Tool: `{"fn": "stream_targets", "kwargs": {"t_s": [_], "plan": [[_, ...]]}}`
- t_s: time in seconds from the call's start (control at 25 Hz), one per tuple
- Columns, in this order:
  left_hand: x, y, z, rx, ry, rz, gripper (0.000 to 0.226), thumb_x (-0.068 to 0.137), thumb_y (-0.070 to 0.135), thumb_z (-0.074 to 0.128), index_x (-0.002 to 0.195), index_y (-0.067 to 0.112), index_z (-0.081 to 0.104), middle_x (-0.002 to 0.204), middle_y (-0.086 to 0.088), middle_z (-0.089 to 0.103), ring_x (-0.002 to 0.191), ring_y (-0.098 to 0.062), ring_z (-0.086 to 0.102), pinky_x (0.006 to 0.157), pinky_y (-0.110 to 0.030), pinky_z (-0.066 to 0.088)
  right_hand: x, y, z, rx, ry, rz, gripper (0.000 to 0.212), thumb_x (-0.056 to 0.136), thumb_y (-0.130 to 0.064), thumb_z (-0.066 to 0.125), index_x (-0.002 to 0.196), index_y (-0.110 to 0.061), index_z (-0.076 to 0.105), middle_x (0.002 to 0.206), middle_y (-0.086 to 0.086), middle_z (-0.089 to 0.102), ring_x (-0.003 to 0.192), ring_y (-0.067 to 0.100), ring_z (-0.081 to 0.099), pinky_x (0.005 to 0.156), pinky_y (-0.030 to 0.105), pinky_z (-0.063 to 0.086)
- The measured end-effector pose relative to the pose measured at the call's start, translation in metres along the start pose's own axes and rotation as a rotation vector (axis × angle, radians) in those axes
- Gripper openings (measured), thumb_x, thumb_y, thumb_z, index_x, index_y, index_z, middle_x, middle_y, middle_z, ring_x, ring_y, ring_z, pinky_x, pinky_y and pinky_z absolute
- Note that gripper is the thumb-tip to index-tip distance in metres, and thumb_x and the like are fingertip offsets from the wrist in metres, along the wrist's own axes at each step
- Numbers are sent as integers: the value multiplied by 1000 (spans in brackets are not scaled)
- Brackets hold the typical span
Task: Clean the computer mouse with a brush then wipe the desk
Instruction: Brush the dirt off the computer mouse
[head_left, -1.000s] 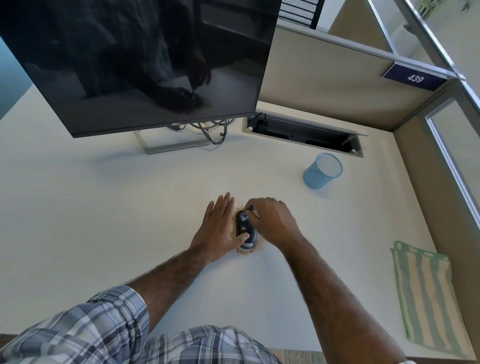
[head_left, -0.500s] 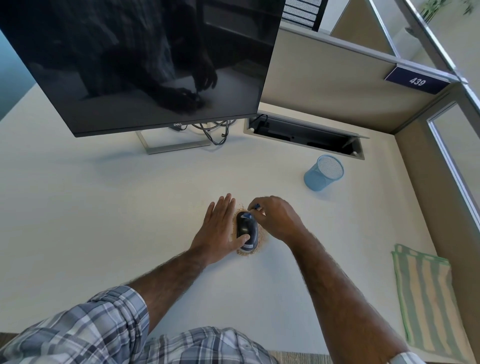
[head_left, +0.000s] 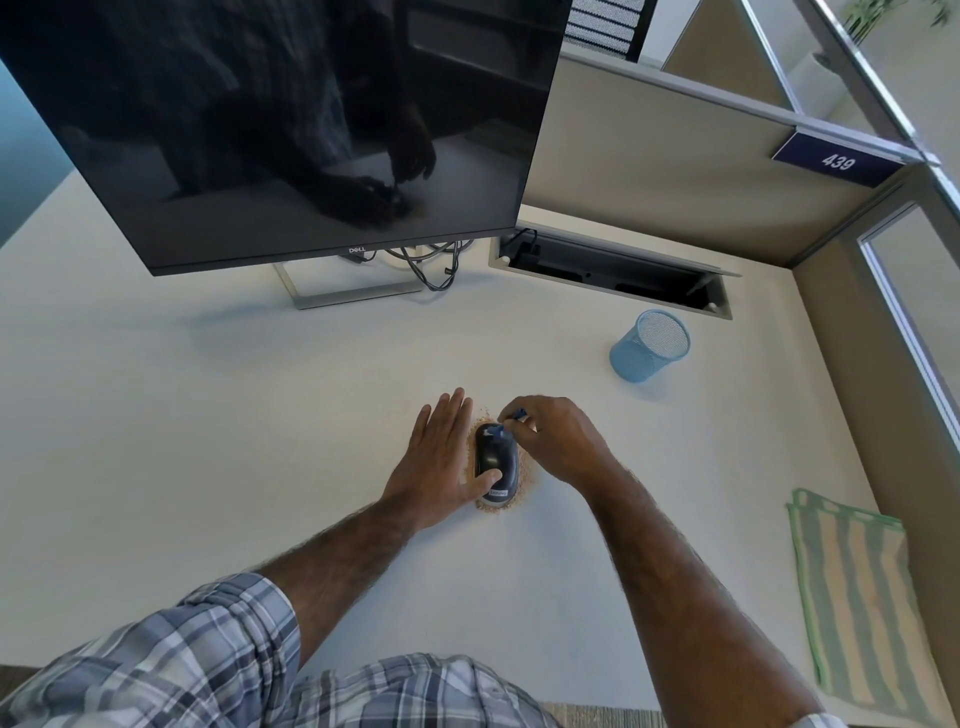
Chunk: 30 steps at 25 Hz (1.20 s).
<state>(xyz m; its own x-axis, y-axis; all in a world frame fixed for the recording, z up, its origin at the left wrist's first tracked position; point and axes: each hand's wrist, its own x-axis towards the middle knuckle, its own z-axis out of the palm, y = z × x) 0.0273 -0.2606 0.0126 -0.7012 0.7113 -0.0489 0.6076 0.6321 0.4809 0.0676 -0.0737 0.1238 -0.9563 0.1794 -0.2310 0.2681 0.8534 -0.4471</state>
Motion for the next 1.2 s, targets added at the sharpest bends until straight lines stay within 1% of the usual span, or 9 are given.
{"fn": "stream_targets", "kwargs": {"t_s": [0.16, 0.32, 0.44, 0.52, 0.6, 0.72, 0.88, 1.04, 1.2], "plan": [[0, 0, 0, -18, -7, -3, 101, 94, 69, 40, 163, 6, 0, 172, -10, -11, 159, -24, -11, 128, -44, -4, -8, 7, -1, 37, 121, 69, 20, 98, -24, 55, 106, -26, 74, 102, -9, 73, 90, 11, 63, 77, 32, 54], [0, 0, -1, -7, -17, 2, 101, 95, 69, 39, 163, 7, -2, 171, -10, -13, 158, -24, -13, 128, -45, -3, -19, 11, 1, 85, 119, 69, 18, 91, -23, 59, 97, -29, 75, 92, -12, 73, 83, 8, 65, 74, 34, 57], [0, 1, -2, -9, -20, -1, 100, 94, 69, 37, 163, 7, -1, 171, -10, -13, 158, -25, -12, 128, -44, -4, -23, 18, 4, 56, 158, 116, 22, 95, -21, 57, 106, -25, 75, 103, -7, 74, 91, 13, 66, 81, 37, 56], [1, 2, -2, -4, -17, 0, 98, 95, 70, 36, 163, 9, 1, 171, -10, -13, 158, -25, -13, 128, -45, -4, -26, 20, 8, 91, 189, 135, 22, 93, -22, 57, 104, -26, 75, 101, -9, 74, 90, 12, 65, 79, 36, 57], [0, 1, -2, -5, -11, 7, 96, 95, 70, 36, 163, 11, 4, 171, -9, -12, 158, -25, -12, 128, -46, -3, -28, 18, 12, 101, 184, 125, 20, 91, -23, 58, 100, -28, 75, 95, -10, 72, 85, 11, 64, 75, 36, 57], [0, 1, 0, -39, 3, 18, 91, 94, 69, 37, 163, 14, 13, 172, -9, -10, 159, -25, -10, 128, -47, -1, -30, 17, 16, 81, 170, 133, 21, 95, -22, 57, 105, -27, 74, 102, -9, 73, 91, 13, 63, 79, 34, 54], [0, -2, 2, -60, 19, 38, 80, 96, 67, 43, 160, 22, 26, 172, -7, -8, 159, -25, -9, 128, -49, 1, -33, 17, 18, 121, 159, 49, 18, 95, -26, 59, 105, -29, 73, 96, -16, 68, 87, 4, 58, 71, 23, 46], [0, -3, 3, -59, 28, 56, 76, 95, 70, 36, 157, 27, 31, 172, -6, -9, 159, -25, -8, 128, -49, -1, -32, 17, 17, 85, 177, 59, 20, 97, -22, 57, 108, -28, 73, 102, -12, 70, 92, 9, 58, 75, 25, 46], [0, -3, 2, -76, 32, 53, 73, 97, 65, 44, 157, 26, 33, 172, -6, -8, 159, -26, -8, 128, -49, -1, -31, 15, 18, 70, 164, -8, 19, 96, -25, 58, 107, -29, 73, 99, -13, 70, 88, 6, 56, 73, 23, 44]]}}
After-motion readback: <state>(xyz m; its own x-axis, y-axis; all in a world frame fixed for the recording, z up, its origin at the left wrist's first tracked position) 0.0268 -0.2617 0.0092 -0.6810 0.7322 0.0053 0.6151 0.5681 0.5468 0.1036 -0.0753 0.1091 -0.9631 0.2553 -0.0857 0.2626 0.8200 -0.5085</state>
